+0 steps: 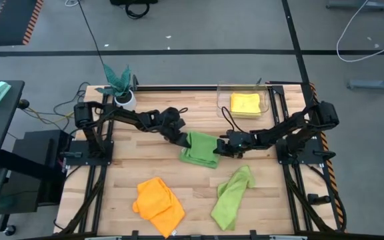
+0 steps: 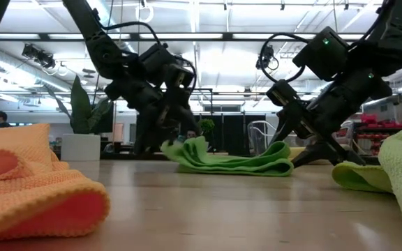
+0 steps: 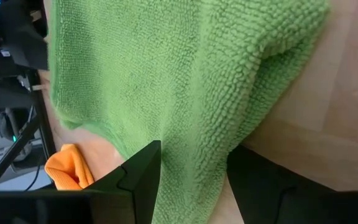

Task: Fold microfiber towels
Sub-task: Stack the green towel on top of the yellow towel in the transparent bin

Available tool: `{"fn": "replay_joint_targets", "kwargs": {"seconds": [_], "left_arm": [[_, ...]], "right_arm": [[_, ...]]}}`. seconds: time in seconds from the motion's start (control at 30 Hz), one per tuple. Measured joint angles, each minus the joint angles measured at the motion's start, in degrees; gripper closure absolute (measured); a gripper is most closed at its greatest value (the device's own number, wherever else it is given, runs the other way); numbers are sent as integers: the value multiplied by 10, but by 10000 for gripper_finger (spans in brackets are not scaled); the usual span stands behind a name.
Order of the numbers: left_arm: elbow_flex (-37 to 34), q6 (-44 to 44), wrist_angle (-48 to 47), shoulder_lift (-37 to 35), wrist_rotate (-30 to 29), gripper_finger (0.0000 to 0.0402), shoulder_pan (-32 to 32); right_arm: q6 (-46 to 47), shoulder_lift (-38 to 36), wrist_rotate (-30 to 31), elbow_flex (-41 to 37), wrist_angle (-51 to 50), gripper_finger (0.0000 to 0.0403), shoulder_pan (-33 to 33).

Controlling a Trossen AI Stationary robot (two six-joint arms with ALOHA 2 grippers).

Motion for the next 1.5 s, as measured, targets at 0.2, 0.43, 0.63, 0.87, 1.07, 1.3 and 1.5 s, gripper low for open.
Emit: {"fn": "replay_joint_targets", "kwargs": {"seconds": [0.2, 0.43, 0.63, 0.87, 1.07, 1.3, 1.5], "left_arm": [[0, -28, 44, 0, 12, 179, 1], [0, -28, 44, 0, 2, 179, 0], [0, -28, 41, 0, -24, 180, 1], [0, -27, 15, -1, -61, 183, -2], [0, -21, 15, -1, -76, 185, -3], [0, -12, 15, -1, -76, 190, -2], [0, 1, 10, -1, -76, 195, -3]], "right_arm": [[1, 0, -5, -1, -4, 216, -4], [20, 1, -5, -1, -4, 221, -14], [26, 2, -8, 2, -9, 233, -21], [28, 7, 0, 22, -28, 251, -23], [28, 28, 5, 40, -28, 254, -25], [26, 58, 8, 69, -26, 254, -26], [22, 56, 11, 69, -43, 255, -20]]}}
